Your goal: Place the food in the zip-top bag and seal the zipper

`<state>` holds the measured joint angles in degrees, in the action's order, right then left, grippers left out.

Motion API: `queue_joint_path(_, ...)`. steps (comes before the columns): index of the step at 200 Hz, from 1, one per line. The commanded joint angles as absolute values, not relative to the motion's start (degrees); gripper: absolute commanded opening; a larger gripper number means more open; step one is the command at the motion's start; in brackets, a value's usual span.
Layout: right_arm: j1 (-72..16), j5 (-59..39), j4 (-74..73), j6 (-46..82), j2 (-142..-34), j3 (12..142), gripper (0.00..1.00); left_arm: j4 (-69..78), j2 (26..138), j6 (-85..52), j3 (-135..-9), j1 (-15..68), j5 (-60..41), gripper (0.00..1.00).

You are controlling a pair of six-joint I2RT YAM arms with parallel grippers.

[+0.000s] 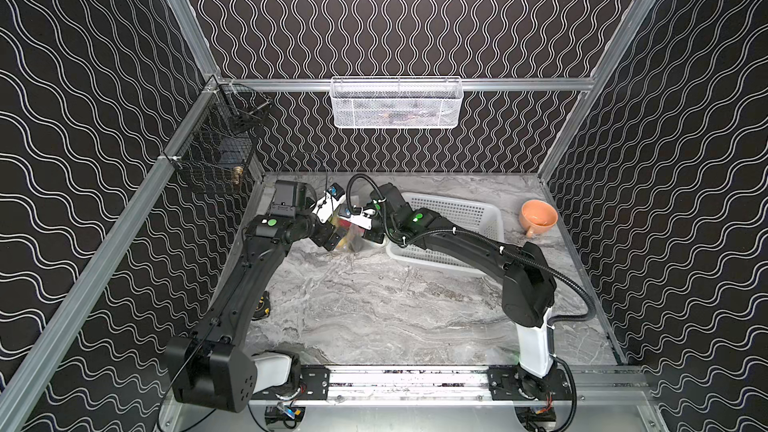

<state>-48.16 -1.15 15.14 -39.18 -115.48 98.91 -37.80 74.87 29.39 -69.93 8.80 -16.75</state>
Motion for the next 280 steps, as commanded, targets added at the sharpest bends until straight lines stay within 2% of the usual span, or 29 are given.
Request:
queue_joint_path(1, -46.24, -3.77, 11.06, -36.75, -114.87, 97.83, 0.00, -38.05, 76.62, 33.80, -69.52, 8.49, -20.87, 0.99)
queue_joint_path(52, -42.80, -10.59, 6.95, -33.35, -113.25, 95.98, 0.00, -31.61, 80.58, 32.56, -67.92, 7.97, -24.71, 0.99)
queue_joint_path(92, -42.89, -13.49, 8.37, -32.17, -114.04, 98.10, 0.00, -32.40, 84.45, 31.30, -72.51, 8.06, -31.48, 0.97)
queue_joint_path(104, -42.98, -15.01, 8.57, -31.52, -113.62, 98.39, 0.00, -30.50, 84.55, 31.61, -71.54, 8.02, -32.03, 0.93)
queue_joint_path(124, -43.70, -15.88, 6.95, -29.91, -112.60, 97.89, 0.00, -29.99, 85.66, 31.90, -71.48, 8.06, -32.65, 0.79)
queue_joint_path(146, -46.15, -14.60, 9.31, -31.69, -113.29, 100.02, 0.00, -31.32, 86.09, 31.14, -73.05, 8.02, -34.28, 0.71)
queue_joint_path(233, -47.61, -19.79, 10.06, -31.40, -113.35, 103.36, 0.00, -32.02, 86.30, 31.51, -76.02, 8.14, -33.84, 0.61)
queue_joint_path(280, -50.00, -18.63, 14.02, -34.38, -114.47, 106.19, 0.00, -30.63, 87.02, 32.03, -75.59, 8.92, -31.93, 0.56)
